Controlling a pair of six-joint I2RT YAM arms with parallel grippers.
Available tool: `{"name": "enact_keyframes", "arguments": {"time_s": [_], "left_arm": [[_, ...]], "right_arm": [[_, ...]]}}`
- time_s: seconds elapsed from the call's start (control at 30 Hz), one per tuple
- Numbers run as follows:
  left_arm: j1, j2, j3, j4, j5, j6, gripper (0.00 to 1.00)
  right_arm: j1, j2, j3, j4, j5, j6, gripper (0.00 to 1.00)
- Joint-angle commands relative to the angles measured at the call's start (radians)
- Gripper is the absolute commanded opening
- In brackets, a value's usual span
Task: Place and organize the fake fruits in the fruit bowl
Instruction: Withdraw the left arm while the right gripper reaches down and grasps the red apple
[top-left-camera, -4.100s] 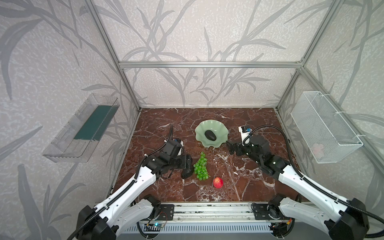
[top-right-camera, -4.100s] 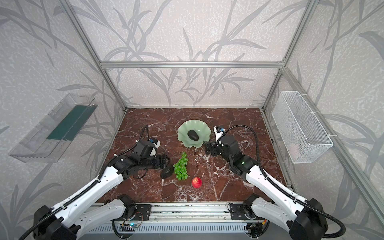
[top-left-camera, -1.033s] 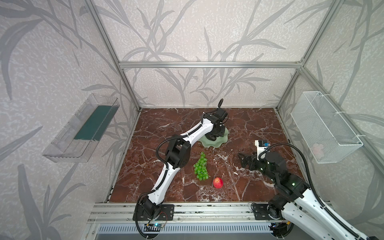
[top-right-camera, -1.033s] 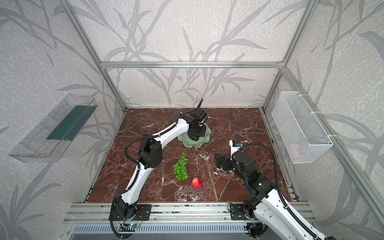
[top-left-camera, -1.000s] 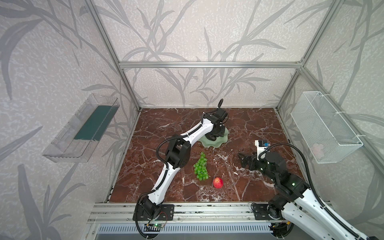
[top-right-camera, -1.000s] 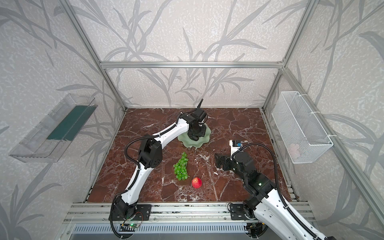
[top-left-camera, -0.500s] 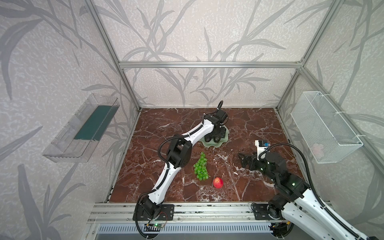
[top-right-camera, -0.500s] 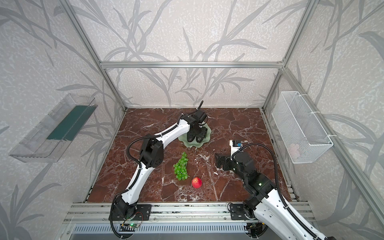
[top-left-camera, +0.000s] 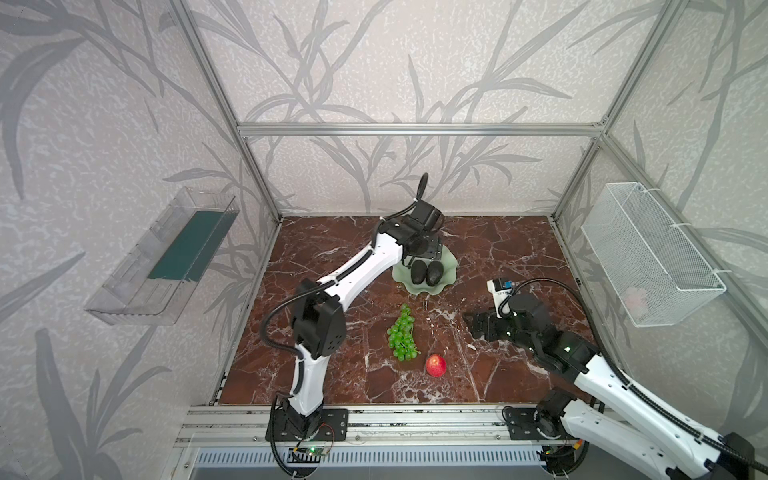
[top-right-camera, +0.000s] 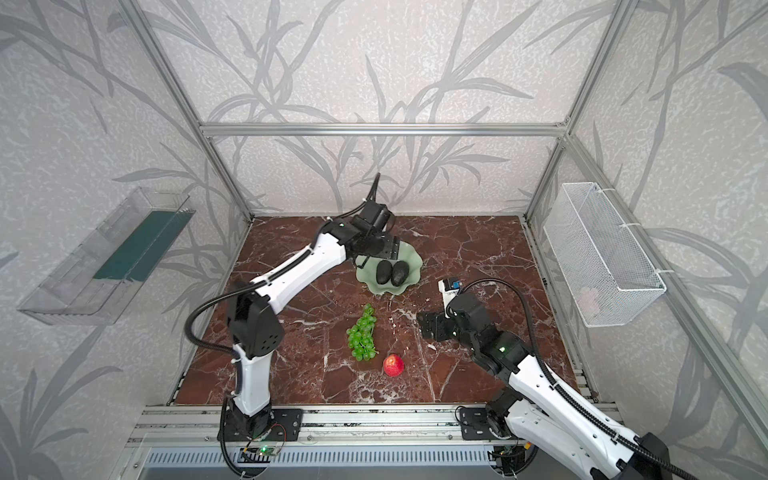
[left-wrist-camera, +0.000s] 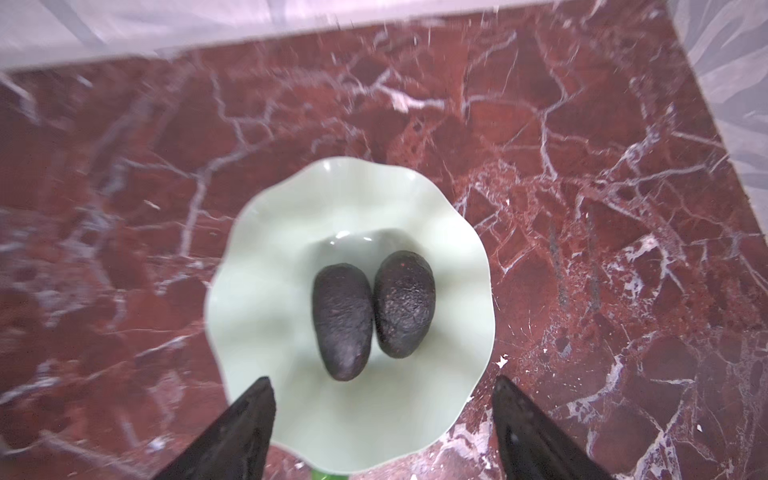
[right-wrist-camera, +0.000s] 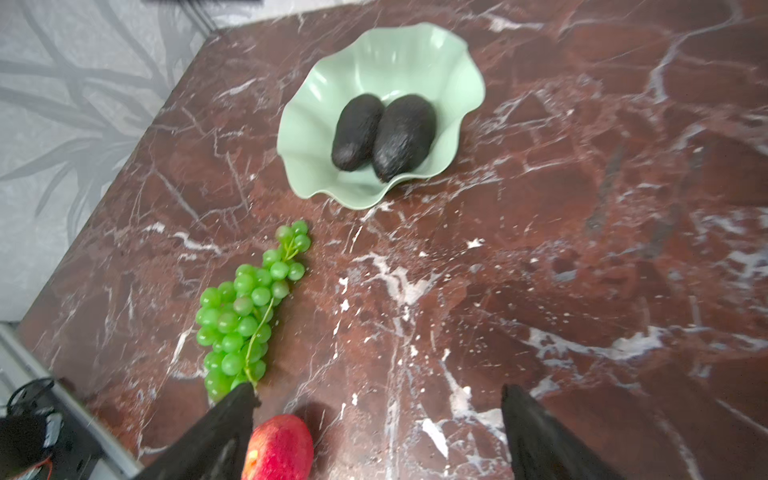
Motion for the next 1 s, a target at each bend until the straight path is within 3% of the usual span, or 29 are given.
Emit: {"name": "enact_keyframes", "arguments": {"time_s": [0.0, 0.13, 0.33, 0.57, 0.97], "left_arm": [[0.025, -0.199, -0.245, 0.183, -0.091, 0.071, 0.95], [0.099, -0.480, -0.575, 0.383, -0.059, 0.111, 1.00], [0.262, -0.712, -0.733, 0.356, -0.094, 0.133, 1.00], [0.334, -0.778, -0.798, 0.298, -0.177, 0.188, 1.00], [0.420, -0.847, -0.923, 0.351, -0.127, 0.155, 1.00]], "right_arm": [[0.092, 0.031, 0.008, -0.014, -0.011, 0.088, 0.92], [0.215, 0.087, -0.024, 0.037, -0.015, 0.173, 0.91], [0.364, 0.205, 0.000, 0.019, 0.017, 0.246, 0.90], [0.475, 0.338, 0.096, -0.051, 0.105, 0.252, 0.89], [0.536, 0.613, 0.281, -0.205, 0.208, 0.268, 0.83]]}}
